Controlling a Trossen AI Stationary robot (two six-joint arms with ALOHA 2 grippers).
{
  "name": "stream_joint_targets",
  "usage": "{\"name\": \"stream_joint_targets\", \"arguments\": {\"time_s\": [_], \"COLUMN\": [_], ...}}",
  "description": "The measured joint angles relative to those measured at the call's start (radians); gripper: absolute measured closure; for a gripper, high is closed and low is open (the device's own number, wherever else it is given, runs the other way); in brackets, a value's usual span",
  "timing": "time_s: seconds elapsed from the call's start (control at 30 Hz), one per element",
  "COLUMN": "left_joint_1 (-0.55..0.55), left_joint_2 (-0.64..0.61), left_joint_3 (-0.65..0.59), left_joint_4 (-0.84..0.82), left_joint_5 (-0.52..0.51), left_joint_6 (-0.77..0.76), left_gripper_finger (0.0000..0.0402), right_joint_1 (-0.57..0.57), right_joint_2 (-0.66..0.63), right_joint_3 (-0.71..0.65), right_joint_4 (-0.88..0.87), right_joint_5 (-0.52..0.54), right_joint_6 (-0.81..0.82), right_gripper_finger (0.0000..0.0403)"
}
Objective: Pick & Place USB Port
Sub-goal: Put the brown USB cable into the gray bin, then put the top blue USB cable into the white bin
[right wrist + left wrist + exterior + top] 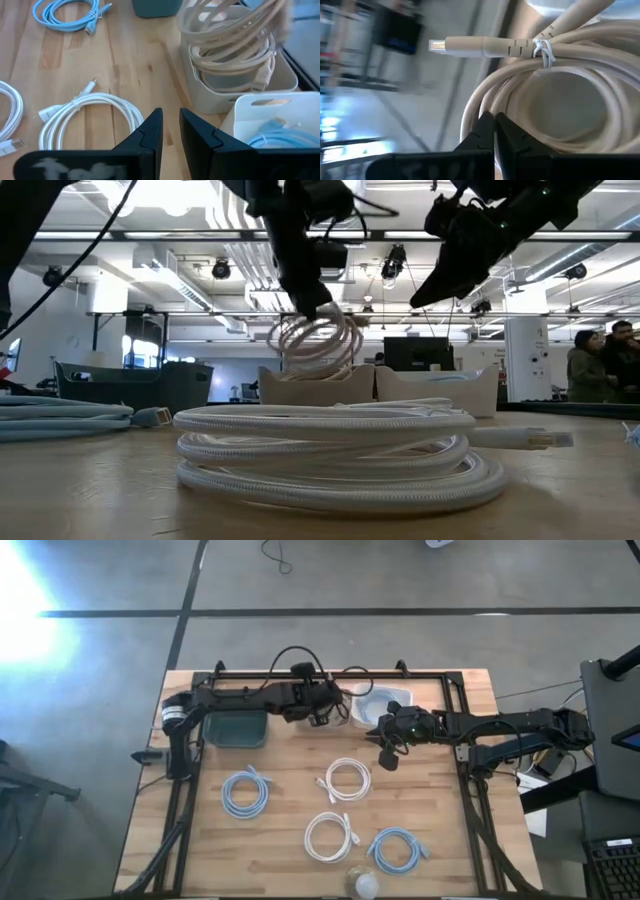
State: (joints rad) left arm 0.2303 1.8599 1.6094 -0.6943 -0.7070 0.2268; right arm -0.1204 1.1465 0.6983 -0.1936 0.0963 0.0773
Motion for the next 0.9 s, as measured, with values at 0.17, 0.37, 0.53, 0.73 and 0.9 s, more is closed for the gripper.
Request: {"name": "stream_joint_targets", "arguments": {"time_s": [0.17,0.37,0.53,0.73,0.9], "left_joint_1": [0.04,0.074,0.072,0.074,0.066], "left_joint_2": [0.0,0.0,0.002,0.003,0.003], "left_joint_3": [-0.076,-0.144,-0.169,-0.188,-0.165], "left_joint_4": [0.096,0.259,0.267,0.268,0.251], "left_joint_5": [-0.046,-0.002,0.062,0.06,0.06], "left_joint_6": [0.0,0.012,0.008,0.008,-0.048], "left_gripper_finger": [0.0401,0.0388,0.0374,0.0338,0.0291], "right_joint_1": [0.0,0.0,0.0,0.0,0.0], "right_joint_2": [0.0,0.0,0.0,0.0,0.0], "right_joint_3": [0.0,0.0,0.0,0.0,0.0], "right_joint_4": [-0.021,-0.02,-0.02,-0.02,-0.02], "right_joint_5": [0.0,0.001,0.001,0.001,0.001], "right_joint_6": [0.009,-0.001,-0.006,-0.01,-0.01], "right_gripper_finger": [0.034,0.0346,0.0344,0.0339,0.0344]}}
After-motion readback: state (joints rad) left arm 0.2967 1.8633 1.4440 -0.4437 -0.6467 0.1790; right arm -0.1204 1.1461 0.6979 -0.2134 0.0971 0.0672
